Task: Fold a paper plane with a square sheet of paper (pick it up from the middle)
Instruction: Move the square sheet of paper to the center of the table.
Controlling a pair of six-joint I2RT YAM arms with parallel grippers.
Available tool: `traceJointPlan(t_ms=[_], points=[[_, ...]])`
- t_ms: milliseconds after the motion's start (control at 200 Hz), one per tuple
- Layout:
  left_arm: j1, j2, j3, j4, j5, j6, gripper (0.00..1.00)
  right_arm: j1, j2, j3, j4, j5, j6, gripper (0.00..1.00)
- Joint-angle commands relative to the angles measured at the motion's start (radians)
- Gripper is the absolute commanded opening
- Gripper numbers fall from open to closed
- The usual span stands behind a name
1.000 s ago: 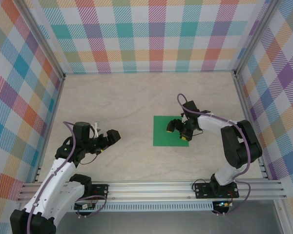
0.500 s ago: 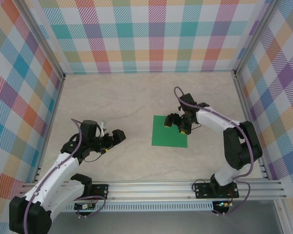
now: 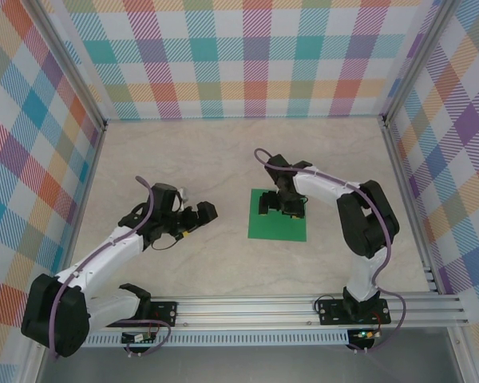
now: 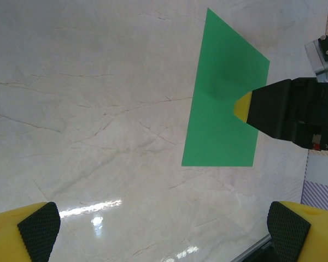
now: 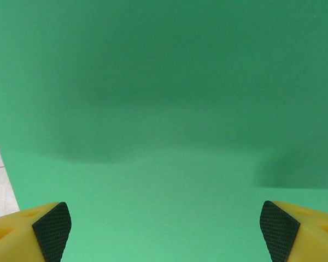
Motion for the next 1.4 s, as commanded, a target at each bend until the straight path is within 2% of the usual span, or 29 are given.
traceJointPlan(t_ms=[0,105,260,455,595,780,1230,1395], points=[[-0.052,0.052,0.054,0.074,0.012,0.012,1.00,-0.019,-0.047,-0.005,0.001,-0.001,0.013,0.92],[-0.116,0.160,0.141,0.098,-0.004,0.022,0.95,-0.077,-0.098,-0.046,0.085,-0.086,0.014,0.89],[-0.204,0.389,0.318,0.100,-0.015,0.044,0.76,-0.182,-0.110,-0.089,0.161,-0.199,0.009,0.88],[-0.248,0.632,0.481,0.112,-0.006,0.030,0.52,-0.289,-0.087,-0.133,0.250,-0.318,0.002,0.83],[-0.255,0.719,0.538,0.111,-0.015,0.030,0.46,-0.324,-0.068,-0.130,0.262,-0.339,-0.019,0.81],[-0.257,0.784,0.567,0.119,-0.002,0.024,0.40,-0.339,-0.040,-0.125,0.239,-0.288,-0.048,0.81],[-0.266,0.827,0.568,0.145,0.017,0.016,0.35,-0.350,-0.060,-0.146,0.240,-0.242,-0.073,0.81],[-0.269,0.837,0.570,0.163,0.030,0.013,0.34,-0.357,-0.026,-0.155,0.254,-0.270,-0.075,0.81]])
